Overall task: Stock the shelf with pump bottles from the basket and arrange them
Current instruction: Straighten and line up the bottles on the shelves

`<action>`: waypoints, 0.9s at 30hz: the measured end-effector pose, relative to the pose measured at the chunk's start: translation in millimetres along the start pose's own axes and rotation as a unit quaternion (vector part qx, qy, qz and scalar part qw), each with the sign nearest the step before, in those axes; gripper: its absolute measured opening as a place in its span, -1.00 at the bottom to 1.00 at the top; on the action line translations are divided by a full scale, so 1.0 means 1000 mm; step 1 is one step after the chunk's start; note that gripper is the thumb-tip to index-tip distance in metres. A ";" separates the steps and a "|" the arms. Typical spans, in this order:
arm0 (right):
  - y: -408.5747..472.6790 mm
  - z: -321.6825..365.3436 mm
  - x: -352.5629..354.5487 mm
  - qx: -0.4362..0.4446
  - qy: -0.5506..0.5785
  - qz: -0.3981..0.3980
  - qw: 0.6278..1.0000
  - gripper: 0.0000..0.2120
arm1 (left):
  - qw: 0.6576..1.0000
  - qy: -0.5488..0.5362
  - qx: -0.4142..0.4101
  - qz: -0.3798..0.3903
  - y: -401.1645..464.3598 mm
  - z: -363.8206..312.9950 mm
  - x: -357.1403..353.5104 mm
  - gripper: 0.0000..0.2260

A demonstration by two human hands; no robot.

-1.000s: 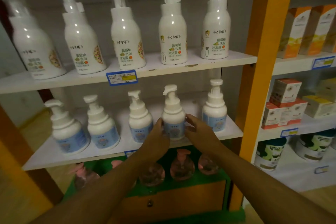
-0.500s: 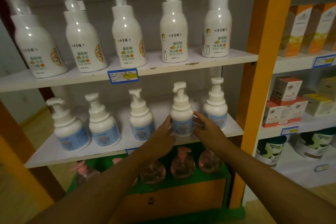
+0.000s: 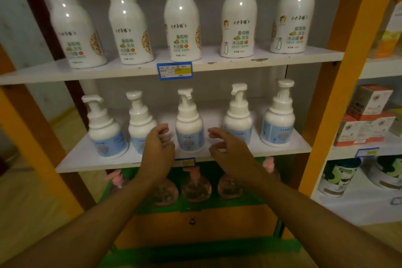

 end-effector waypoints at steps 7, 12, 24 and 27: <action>0.018 0.001 -0.033 -0.012 0.035 0.001 0.999 -0.44 | 0.991 0.004 0.006 0.132 0.004 0.002 -0.014 -0.47; 0.015 -0.006 -0.028 -0.021 0.035 -0.004 0.999 -0.45 | 0.990 -0.009 0.018 0.137 0.009 0.007 -0.013 -0.49; 0.006 -0.004 -0.024 0.004 0.029 -0.080 0.996 -0.53 | 0.993 -0.008 -0.013 0.117 -0.004 0.006 0.007 -0.52; 0.005 0.013 -0.027 0.042 0.032 -0.110 0.992 -0.81 | 0.998 -0.009 -0.058 0.016 -0.009 0.009 0.053 -0.75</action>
Point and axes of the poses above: each hand's wrist, its own y-axis towards the middle knuckle, its own x-axis out of the back of the hand, z = x × y, the point moved 6 cm from there along y, towards the middle knuckle, and after that the axes turned 2 degrees about x, right-handed, at the moved point
